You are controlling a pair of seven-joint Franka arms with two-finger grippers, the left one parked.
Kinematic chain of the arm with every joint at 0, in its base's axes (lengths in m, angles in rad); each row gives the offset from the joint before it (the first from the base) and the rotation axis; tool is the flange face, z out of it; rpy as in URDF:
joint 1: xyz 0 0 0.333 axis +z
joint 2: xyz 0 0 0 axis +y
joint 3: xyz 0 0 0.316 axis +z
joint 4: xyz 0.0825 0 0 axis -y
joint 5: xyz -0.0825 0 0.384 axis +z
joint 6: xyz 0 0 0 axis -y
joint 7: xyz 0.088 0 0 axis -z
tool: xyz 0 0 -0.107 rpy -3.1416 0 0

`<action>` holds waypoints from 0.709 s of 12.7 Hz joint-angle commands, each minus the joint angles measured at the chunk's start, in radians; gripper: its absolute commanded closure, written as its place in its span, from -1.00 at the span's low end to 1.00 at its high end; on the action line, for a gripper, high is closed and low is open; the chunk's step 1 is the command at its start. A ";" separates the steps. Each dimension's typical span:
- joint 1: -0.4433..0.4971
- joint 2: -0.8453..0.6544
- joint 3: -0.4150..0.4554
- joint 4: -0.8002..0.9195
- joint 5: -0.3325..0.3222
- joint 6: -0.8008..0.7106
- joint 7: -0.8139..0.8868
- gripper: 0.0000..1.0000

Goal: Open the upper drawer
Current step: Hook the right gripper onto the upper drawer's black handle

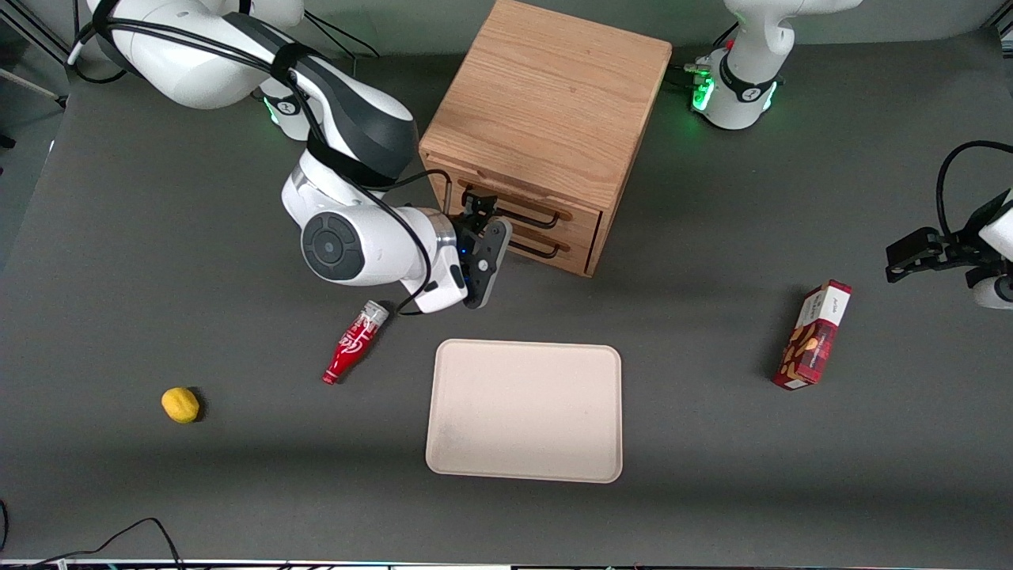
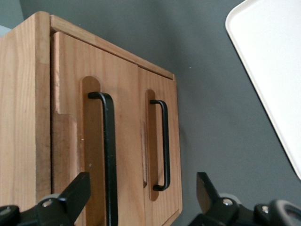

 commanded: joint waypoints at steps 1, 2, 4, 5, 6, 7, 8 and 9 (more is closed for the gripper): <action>0.007 0.012 0.026 -0.012 -0.013 0.009 0.039 -1.00; 0.007 0.012 0.028 -0.029 -0.013 0.019 0.039 -1.00; 0.007 0.013 0.028 -0.049 -0.015 0.029 0.042 -1.00; 0.007 0.013 0.028 -0.055 -0.016 0.033 0.049 -1.00; 0.008 0.012 0.028 -0.068 -0.018 0.042 0.051 -1.00; 0.008 0.012 0.028 -0.074 -0.018 0.048 0.051 -1.00; 0.010 0.013 0.028 -0.075 -0.019 0.052 0.051 -1.00; 0.010 0.019 0.028 -0.078 -0.021 0.065 0.060 -1.00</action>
